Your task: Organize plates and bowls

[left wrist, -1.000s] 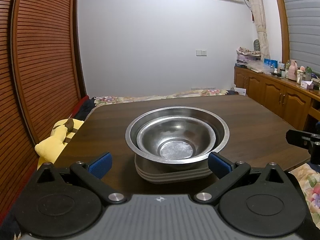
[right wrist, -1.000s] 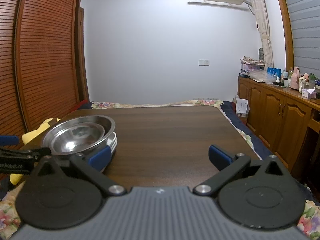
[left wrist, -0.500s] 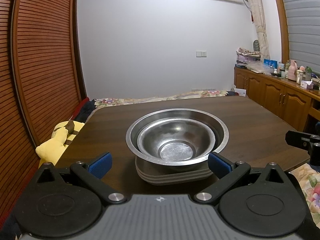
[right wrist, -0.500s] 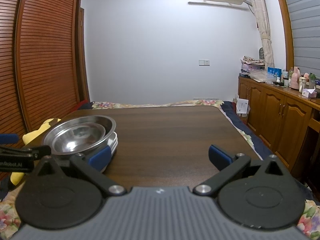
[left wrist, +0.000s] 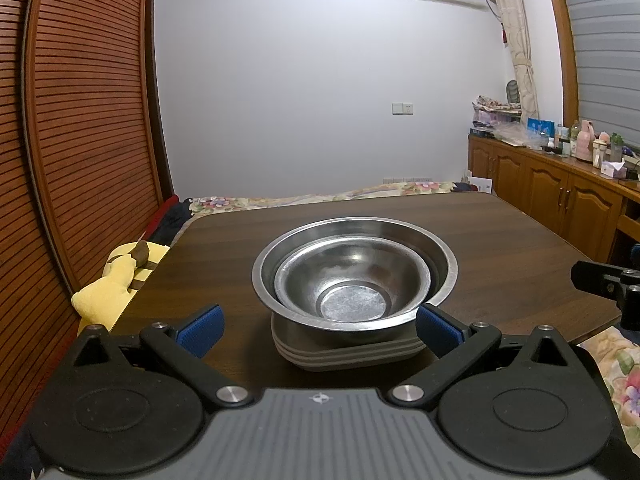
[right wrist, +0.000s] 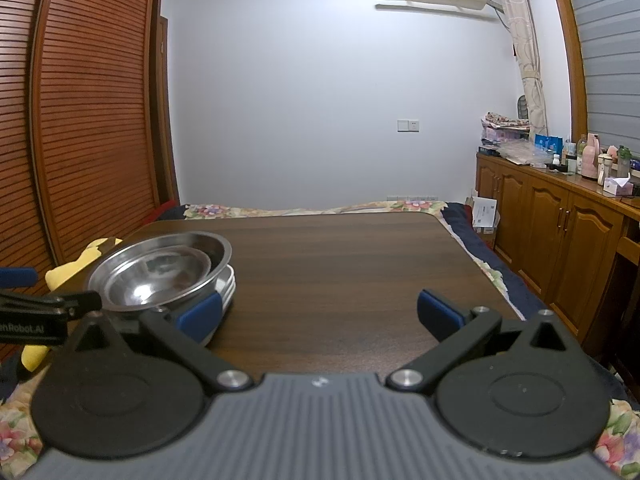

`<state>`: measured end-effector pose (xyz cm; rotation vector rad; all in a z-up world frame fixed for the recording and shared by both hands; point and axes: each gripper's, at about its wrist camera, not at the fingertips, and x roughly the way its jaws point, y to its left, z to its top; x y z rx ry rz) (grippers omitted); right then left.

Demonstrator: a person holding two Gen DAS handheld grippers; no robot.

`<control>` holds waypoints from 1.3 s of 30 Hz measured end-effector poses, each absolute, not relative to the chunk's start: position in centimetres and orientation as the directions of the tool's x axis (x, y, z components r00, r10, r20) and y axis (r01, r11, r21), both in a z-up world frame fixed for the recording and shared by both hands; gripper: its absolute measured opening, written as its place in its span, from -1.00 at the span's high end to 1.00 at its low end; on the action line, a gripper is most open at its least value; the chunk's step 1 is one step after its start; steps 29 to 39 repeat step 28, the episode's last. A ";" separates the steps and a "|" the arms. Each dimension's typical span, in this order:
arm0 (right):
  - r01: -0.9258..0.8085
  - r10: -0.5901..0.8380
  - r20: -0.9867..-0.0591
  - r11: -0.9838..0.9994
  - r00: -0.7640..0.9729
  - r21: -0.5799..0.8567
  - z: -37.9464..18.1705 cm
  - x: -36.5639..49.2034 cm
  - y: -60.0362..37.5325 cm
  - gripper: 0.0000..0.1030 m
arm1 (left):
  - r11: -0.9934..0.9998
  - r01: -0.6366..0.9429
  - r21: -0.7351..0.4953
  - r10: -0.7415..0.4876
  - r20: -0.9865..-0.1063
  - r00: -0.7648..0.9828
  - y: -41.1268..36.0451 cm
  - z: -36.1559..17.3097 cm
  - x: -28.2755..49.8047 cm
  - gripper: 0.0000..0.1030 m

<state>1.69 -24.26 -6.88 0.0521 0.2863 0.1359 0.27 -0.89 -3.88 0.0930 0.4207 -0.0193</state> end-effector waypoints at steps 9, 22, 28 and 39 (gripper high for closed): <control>-0.122 0.137 -0.278 0.990 0.951 0.073 -6.9 1.7 -24.2 -1.00 | 0.996 0.035 0.085 0.003 -0.412 0.911 -0.9 -3.7 0.3 -1.00; -0.120 0.136 -0.279 0.990 0.951 0.074 -7.0 1.6 -24.3 -1.00 | 0.996 0.036 0.086 0.003 -0.413 0.911 -0.8 -3.8 0.3 -1.00; -0.120 0.136 -0.278 0.990 0.951 0.075 -6.9 1.6 -24.3 -1.00 | 0.995 0.038 0.088 0.002 -0.414 0.910 -0.7 -3.9 0.4 -1.00; -0.120 0.136 -0.278 0.990 0.951 0.075 -6.9 1.6 -24.3 -1.00 | 0.995 0.038 0.088 0.002 -0.414 0.910 -0.7 -3.9 0.4 -1.00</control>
